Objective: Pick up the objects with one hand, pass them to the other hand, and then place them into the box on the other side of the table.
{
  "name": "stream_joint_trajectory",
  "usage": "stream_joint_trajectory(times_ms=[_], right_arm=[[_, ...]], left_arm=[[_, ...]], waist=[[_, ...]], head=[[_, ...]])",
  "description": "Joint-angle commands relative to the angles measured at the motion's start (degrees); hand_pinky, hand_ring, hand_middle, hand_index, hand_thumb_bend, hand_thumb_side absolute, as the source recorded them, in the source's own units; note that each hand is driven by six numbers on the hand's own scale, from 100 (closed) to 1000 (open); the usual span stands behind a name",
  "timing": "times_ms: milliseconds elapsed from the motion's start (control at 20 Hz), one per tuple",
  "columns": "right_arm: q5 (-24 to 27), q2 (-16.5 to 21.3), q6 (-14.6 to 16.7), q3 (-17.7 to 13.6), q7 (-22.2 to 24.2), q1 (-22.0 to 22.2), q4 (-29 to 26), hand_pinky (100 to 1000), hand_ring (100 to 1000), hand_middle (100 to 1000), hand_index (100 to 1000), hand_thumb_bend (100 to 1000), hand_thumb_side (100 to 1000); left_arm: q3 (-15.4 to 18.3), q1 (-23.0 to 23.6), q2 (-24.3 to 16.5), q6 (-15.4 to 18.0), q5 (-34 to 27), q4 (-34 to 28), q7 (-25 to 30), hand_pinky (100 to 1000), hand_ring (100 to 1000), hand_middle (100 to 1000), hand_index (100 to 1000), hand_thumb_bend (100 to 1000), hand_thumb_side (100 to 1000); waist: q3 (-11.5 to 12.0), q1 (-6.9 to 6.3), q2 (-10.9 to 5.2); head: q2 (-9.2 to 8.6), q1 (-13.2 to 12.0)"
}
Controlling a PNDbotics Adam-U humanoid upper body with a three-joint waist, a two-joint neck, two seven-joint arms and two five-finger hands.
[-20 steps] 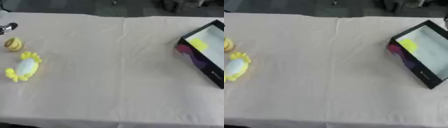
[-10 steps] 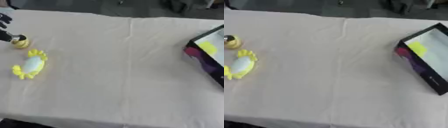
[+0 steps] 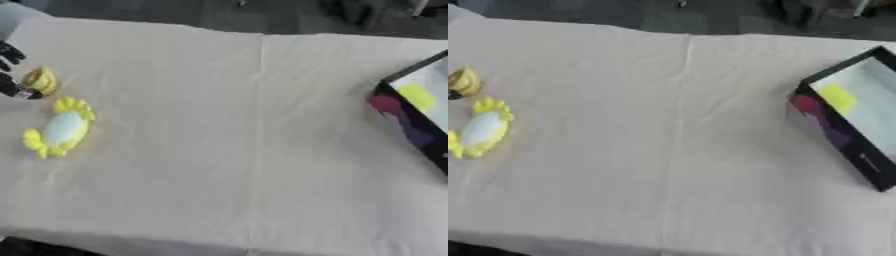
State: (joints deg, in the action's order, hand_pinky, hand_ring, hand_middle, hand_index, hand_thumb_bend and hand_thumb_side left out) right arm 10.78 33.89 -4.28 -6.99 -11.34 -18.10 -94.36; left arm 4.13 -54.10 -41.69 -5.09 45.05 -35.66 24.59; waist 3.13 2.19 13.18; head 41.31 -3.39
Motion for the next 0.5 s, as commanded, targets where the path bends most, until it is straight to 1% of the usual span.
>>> stream_joint_trajectory(times_ms=[50,250,500], right_arm=[[-0.4,0.8,0.0,-0.5,-0.3,-0.3,-0.8,1000,1000,1000,1000,100,578],[-0.3,0.2,-0.1,-0.3,-0.4,-0.4,-0.7,1000,1000,1000,1000,100,583],[-0.4,-0.2,-0.4,-0.2,-0.6,-0.1,-0.5,1000,1000,1000,1000,100,588]], left_arm=[[1.0,-2.2,-0.6,-1.8,3.3,1.6,-2.5,782,776,767,838,583,100],[1.4,-3.4,0.9,-2.9,5.8,3.7,-6.5,777,774,761,826,560,100],[1.3,-4.3,2.1,-4.5,9.6,6.2,-7.5,776,782,766,830,562,100]], waist=[[-0.2,-0.13,-0.63],[-0.4,0.06,-0.41],[-0.6,0.21,-0.15]], head=[[-0.81,-0.1],[-0.89,-0.3],[-1.14,-1.1]])
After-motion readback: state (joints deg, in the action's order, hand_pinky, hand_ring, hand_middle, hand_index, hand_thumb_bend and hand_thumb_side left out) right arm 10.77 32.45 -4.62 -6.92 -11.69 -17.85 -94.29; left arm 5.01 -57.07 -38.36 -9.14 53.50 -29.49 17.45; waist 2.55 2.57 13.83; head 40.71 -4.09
